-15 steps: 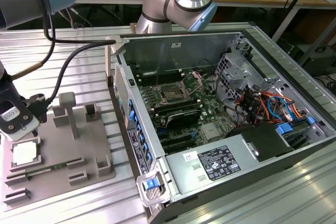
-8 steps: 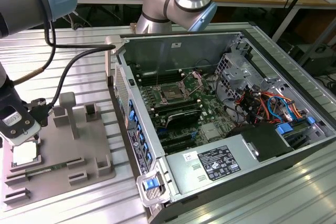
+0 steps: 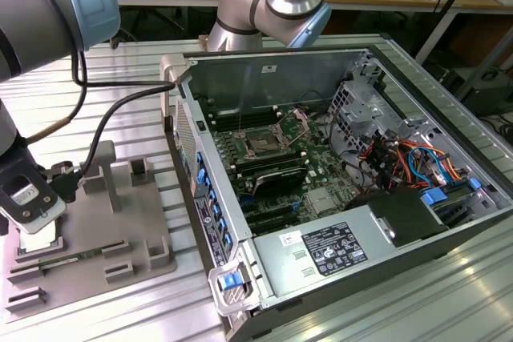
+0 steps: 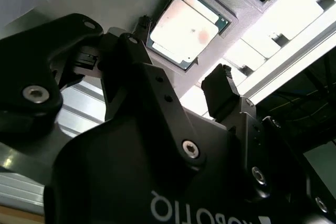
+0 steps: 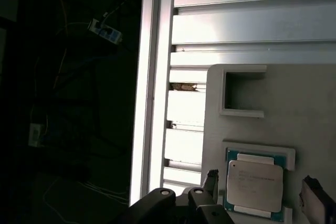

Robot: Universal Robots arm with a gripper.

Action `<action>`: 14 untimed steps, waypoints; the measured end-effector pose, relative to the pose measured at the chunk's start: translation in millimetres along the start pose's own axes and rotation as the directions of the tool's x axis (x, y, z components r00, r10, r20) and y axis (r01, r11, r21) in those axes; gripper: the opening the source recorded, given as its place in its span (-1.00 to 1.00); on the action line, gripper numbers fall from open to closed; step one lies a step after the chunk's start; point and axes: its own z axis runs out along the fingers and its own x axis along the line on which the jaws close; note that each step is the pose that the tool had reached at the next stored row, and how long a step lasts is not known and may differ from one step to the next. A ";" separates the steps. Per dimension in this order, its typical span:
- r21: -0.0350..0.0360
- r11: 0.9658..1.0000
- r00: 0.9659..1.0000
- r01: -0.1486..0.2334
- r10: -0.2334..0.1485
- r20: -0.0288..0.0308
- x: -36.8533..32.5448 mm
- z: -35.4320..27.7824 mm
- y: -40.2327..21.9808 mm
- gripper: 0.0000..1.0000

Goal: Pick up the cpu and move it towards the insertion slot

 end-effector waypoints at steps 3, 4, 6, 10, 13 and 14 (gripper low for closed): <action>0.000 1.000 1.000 0.000 0.000 -0.002 0.1 5.3 -0.2 0.36; 0.000 1.000 1.000 0.000 0.000 -0.002 0.1 6.7 -0.3 0.36; 0.000 1.000 1.000 0.000 0.000 -0.002 0.2 9.7 -0.4 0.36; 0.000 1.000 1.000 0.000 0.000 -0.004 0.2 17.1 -1.1 0.36; 0.000 1.000 1.000 -0.001 0.001 -0.004 0.3 19.7 -2.3 0.36; 0.000 1.000 1.000 -0.004 0.004 -0.004 0.3 20.3 -2.7 0.36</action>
